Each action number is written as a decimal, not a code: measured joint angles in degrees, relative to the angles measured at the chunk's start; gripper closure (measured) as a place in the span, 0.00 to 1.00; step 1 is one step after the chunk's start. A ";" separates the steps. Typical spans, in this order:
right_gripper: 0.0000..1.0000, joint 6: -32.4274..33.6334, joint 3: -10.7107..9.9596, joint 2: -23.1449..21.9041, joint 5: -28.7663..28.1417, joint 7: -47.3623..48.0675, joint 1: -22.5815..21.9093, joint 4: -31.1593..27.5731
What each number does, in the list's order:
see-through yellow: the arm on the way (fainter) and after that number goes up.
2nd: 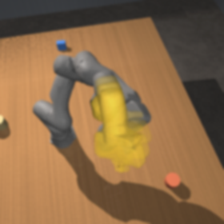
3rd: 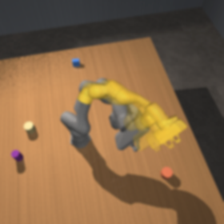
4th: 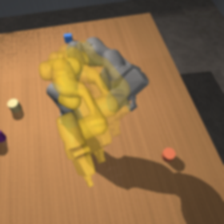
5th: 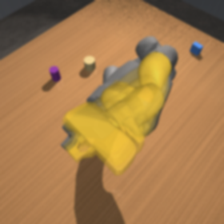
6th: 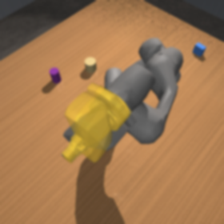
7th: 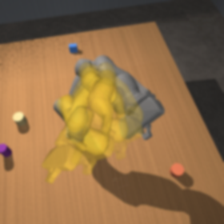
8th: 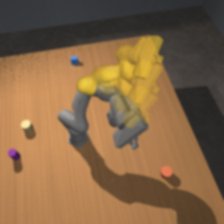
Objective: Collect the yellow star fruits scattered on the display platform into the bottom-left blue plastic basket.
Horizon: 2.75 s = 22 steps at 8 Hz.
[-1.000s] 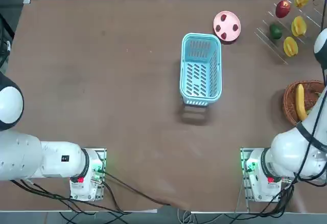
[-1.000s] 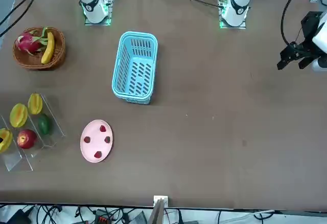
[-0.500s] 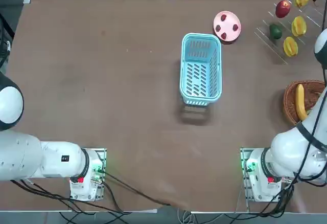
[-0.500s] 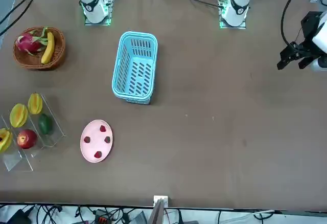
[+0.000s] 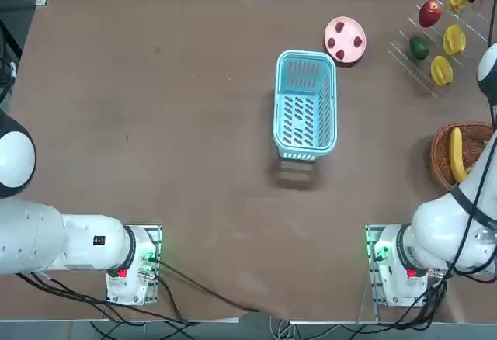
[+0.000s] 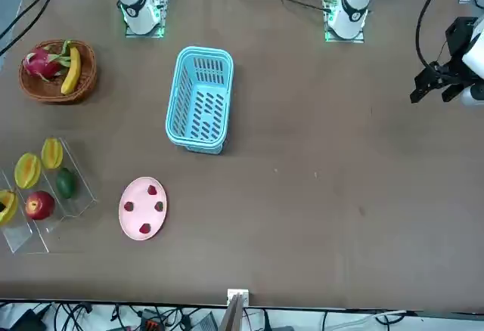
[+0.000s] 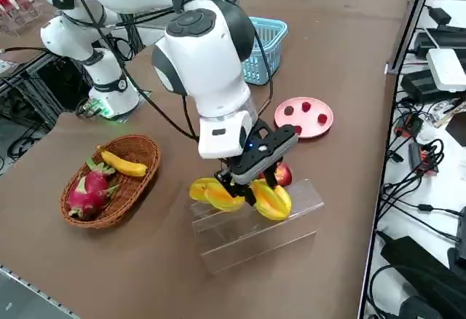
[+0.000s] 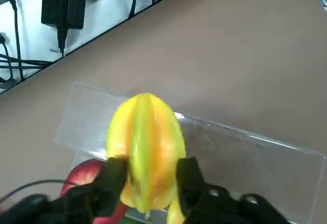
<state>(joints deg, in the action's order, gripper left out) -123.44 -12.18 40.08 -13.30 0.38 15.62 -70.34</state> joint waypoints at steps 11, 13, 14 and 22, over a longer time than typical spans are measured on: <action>0.80 31.57 1.11 -14.72 5.63 17.27 -16.59 1.17; 0.80 32.47 1.27 -17.74 9.11 35.06 -31.55 -4.64; 0.80 33.01 1.32 -18.46 9.59 41.30 -37.80 -6.85; 0.80 7.85 1.38 -43.30 9.51 60.13 -63.22 -51.21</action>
<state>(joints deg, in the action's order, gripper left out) -115.58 -10.81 -3.22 -3.78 60.50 -47.60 -121.56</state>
